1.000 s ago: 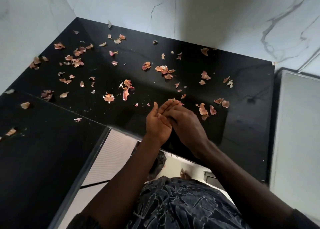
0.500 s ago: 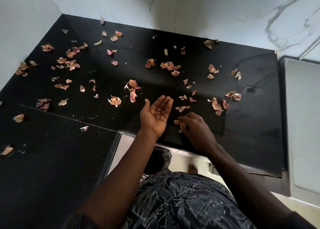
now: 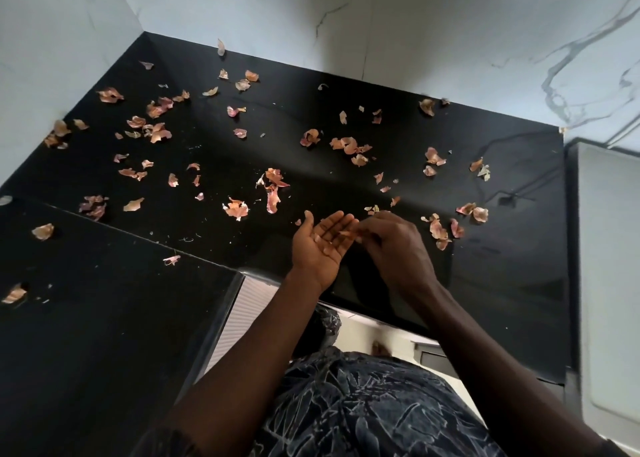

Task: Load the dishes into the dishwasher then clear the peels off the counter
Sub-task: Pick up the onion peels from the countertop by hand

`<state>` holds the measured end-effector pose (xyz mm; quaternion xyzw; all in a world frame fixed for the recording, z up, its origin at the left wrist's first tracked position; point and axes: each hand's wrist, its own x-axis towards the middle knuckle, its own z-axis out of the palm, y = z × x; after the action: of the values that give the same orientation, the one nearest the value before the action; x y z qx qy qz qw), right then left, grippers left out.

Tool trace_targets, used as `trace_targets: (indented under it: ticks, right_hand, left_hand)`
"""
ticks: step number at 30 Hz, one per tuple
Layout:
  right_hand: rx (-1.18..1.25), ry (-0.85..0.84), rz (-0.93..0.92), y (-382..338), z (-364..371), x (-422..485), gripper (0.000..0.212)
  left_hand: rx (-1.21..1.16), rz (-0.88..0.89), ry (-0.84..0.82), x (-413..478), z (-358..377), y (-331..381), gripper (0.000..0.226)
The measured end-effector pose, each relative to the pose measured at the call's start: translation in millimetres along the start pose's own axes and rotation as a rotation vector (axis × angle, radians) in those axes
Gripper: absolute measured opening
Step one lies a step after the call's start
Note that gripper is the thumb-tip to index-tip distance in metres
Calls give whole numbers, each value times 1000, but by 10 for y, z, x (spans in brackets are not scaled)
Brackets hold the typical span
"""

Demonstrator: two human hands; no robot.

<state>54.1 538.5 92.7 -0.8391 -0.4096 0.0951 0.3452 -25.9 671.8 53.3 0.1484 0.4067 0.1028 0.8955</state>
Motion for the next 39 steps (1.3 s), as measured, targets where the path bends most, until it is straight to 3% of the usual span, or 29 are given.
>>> trace_targets:
  ticks: [6,10,12,14,17,20,23,28,35,39]
  right_hand:
    - [22,-167,-162,-130,17,26,24]
    - [53,-62,-51,61,-94,162,21]
    - [-27,-5,54,274,-105,253,22]
    - [-133,-73,105,452,-24,286,26]
    - [-299,-227,-5,511,233,204,30]
    - [-351,-234,-73,454,345,115,20]
    - [-287,-213,-64,461,299,146,19]
    - [-78,-43,-22,114,86,267,17]
    - [-54,-210,-201,-260,190,132,15]
    - [16,-14,-80,-41,-7,270,21]
  left_hand:
    - [46,-28,-11,21,-12,-141,65]
    - [-47,-18,-22,6,-24,-153,62]
    - [-64,-15,-9,-14,-36,-151,62]
    - [-76,6,1,-22,-57,-155,59]
    - [-90,38,-2,-21,-73,-124,56]
    - [-92,61,-7,-24,-95,-87,56]
    - [-55,86,25,-43,-124,-77,54]
    - [-32,72,54,-21,-133,-90,50]
    - [9,40,-20,6,-129,-165,48]
    - [1,56,-10,-15,-85,-141,42]
